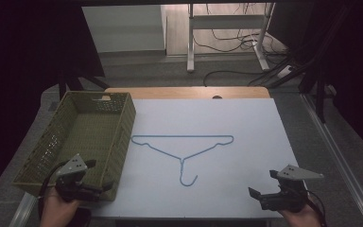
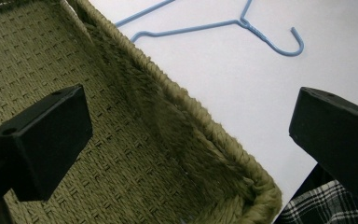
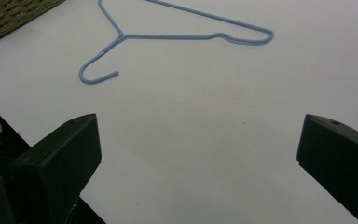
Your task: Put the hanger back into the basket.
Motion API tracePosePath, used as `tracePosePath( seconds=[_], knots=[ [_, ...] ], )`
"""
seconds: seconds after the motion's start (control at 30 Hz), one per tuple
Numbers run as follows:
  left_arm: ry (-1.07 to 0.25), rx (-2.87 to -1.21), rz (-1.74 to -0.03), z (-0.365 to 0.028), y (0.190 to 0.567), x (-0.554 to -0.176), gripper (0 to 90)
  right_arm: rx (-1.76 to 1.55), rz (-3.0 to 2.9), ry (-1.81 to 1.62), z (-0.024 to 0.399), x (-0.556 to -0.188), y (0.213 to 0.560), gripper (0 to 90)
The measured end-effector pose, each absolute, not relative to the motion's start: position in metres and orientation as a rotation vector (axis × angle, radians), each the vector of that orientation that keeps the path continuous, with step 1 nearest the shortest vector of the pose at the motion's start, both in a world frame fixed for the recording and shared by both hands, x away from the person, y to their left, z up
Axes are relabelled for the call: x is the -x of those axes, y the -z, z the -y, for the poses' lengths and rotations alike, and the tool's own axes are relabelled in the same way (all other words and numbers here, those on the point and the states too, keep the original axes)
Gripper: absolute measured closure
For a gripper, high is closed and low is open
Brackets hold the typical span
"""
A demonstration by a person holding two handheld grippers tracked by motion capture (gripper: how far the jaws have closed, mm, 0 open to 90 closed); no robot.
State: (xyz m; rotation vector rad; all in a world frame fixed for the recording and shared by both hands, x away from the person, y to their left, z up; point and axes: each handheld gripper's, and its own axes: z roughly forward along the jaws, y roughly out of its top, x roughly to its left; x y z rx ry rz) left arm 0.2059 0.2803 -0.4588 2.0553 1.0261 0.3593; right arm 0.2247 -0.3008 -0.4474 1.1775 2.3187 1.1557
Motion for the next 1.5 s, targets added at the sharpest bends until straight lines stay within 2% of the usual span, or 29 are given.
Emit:
tracePosePath(
  seconds=[0.9, 1.5],
  knots=[
    [-0.352, -2.027, -1.018, -0.281, 0.457, -0.205, 0.0, -1.190, -2.357, -1.142, 0.291, -0.228, 0.446, 0.3],
    [-0.344, -2.009, -1.026, -0.281, 0.457, -0.205, 0.0, -1.077, -2.484, -1.052, 0.249, -0.259, 0.421, 0.9]
  ],
)
